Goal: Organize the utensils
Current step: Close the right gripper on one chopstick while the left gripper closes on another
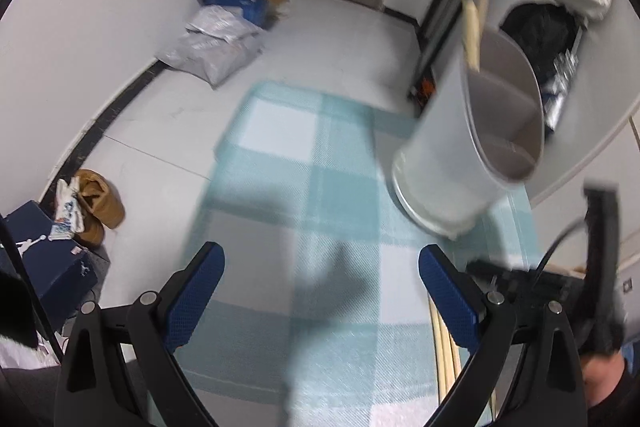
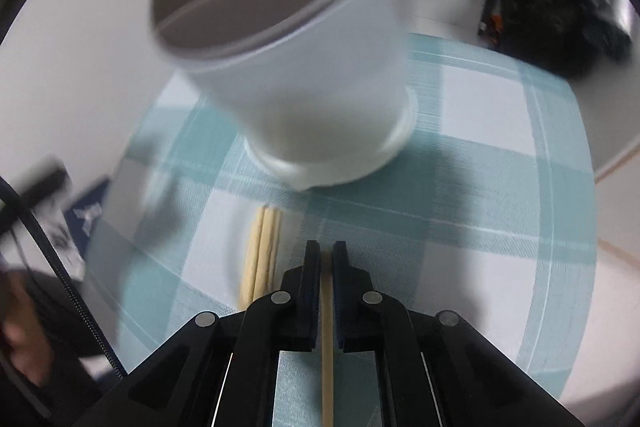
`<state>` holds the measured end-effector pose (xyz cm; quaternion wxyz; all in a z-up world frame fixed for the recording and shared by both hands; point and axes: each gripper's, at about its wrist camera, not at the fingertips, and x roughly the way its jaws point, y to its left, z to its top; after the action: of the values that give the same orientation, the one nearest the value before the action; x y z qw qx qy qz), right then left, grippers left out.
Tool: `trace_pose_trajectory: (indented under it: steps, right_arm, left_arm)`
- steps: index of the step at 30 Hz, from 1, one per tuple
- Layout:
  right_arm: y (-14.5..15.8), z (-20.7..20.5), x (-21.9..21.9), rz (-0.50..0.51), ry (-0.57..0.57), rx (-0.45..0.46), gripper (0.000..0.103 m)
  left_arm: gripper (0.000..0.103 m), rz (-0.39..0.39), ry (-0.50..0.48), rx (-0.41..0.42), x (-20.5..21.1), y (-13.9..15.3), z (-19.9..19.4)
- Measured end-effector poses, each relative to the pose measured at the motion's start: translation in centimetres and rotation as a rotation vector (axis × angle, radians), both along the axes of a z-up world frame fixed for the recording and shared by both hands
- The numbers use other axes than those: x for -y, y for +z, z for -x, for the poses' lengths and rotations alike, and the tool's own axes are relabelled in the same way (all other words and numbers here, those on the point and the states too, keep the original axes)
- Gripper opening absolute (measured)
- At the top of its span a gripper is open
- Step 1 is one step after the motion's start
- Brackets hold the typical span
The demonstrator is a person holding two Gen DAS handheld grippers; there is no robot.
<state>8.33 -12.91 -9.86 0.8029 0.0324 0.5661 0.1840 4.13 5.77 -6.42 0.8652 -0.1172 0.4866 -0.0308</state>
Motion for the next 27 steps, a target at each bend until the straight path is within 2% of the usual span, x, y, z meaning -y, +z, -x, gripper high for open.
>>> trace_pose_trajectory:
  steps: [6,10,12,14,15,18,23,27]
  right_arm:
    - [0.7,-0.9,6.0,-0.263,-0.206,-0.010,0.005]
    - [1.8,-0.4,7.8,-0.336,-0.275,0.019,0.005]
    - [2.7,-0.3,8.8,-0.380,-0.292,0.049,0.005]
    - [3.3,0.4,8.7,-0.395,-0.304,0.080,0.005]
    - [3.9,0.5,8.9,-0.363,-0.312,0.112,0.005]
    - [5.1,0.8,9.1,-0.333,-0.307,0.165,0.005]
    - [6.0,2.9,10.2,-0.349,-0.311,0.224,0.005]
    - [6.2,3.6,10.7,-0.391,-0.328,0.229,0.005]
  left_arm:
    - [0.096,-0.039,-0.125,-0.063,3.9,-1.8,1.3]
    - [0.095,-0.115,-0.179,-0.068,5.6,-2.5,1.9]
    - [0.095,-0.127,-0.197,-0.077,6.1,-2.9,1.9]
    - [0.095,-0.122,-0.211,-0.092,6.6,-3.3,1.8]
    - [0.095,-0.129,-0.223,-0.091,6.8,-3.5,1.7]
    - [0.095,-0.187,-0.231,-0.118,7.4,-4.2,1.4]
    - [0.095,-0.163,-0.199,-0.149,6.9,-4.5,1.0]
    - [0.095,-0.171,-0.181,-0.159,6.5,-4.6,0.7]
